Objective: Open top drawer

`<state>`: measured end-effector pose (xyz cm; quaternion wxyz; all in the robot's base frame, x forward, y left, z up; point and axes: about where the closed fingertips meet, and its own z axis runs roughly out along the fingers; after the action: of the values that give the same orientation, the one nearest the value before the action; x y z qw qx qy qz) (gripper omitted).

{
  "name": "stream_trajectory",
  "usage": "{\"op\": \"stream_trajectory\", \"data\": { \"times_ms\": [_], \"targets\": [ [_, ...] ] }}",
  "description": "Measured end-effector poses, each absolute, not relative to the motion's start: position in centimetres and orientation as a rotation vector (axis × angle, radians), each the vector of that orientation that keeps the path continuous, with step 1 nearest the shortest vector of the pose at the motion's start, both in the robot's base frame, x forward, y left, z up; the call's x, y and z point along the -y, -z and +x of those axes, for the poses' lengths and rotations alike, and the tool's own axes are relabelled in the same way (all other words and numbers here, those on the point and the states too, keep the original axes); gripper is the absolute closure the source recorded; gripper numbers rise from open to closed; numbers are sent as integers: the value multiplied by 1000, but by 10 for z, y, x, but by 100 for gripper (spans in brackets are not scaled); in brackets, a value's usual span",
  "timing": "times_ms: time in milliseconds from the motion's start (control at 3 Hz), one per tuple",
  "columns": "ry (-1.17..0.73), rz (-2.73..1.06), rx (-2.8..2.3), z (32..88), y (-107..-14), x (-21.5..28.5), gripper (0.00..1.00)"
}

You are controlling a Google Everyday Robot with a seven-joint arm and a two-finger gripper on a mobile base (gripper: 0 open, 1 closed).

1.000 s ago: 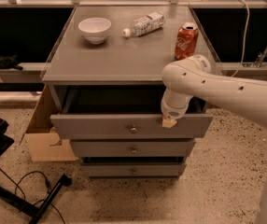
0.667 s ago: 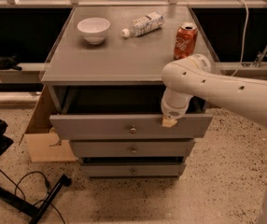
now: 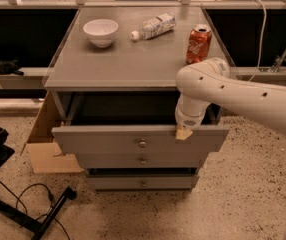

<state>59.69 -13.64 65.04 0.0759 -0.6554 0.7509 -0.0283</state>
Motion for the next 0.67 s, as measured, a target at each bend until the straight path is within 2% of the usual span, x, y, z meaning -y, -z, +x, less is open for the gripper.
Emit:
{"op": "stream_trajectory", "data": {
  "times_ms": [667],
  "targets": [
    [64, -1997, -2262, 579, -655, 143, 100]
  ]
}}
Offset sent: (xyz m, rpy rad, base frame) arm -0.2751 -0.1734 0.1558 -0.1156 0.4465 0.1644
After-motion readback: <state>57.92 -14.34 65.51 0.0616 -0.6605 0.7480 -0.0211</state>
